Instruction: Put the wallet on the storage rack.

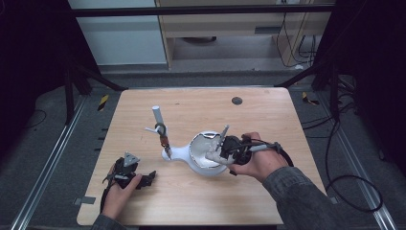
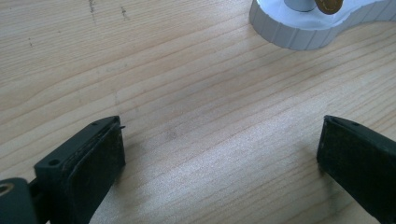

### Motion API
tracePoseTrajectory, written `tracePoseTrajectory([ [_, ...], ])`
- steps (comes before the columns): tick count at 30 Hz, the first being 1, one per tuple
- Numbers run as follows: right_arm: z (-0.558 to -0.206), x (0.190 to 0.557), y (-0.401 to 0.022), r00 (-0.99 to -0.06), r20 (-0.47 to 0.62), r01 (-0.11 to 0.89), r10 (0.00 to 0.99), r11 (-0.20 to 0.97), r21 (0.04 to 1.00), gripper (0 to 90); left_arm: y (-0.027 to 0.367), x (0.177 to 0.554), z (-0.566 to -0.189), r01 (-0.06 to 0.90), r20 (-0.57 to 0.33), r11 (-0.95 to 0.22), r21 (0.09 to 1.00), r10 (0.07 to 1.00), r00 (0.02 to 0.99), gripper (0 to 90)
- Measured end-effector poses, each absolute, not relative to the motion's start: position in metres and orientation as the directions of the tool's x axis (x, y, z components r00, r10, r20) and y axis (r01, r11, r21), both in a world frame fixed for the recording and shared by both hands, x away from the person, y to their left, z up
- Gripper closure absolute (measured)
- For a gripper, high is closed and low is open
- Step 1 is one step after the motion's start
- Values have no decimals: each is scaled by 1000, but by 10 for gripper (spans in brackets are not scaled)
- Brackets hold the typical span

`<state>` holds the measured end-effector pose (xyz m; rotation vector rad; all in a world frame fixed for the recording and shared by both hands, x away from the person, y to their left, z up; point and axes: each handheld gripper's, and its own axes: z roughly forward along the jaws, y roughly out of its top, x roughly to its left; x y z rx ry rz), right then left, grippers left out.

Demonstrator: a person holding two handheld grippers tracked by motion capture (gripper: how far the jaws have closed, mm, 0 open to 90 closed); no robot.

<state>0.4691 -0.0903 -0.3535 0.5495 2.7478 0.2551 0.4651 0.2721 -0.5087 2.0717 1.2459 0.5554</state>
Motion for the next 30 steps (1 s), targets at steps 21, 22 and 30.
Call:
tracePoseTrajectory([
  [21,-359,480,-73,-891,-253,336,377,922,192,318,271,465,-509,612,22,-337,715,887,462,2],
  [22,-359,480,-72,-891,-253,336,377,922,191,318,271,465,-509,612,23,-338,715,886,462,2],
  [30,-361,481,-68,-894,-249,337,373,925,176,318,271,465,-509,613,23,-339,713,886,464,2],
])
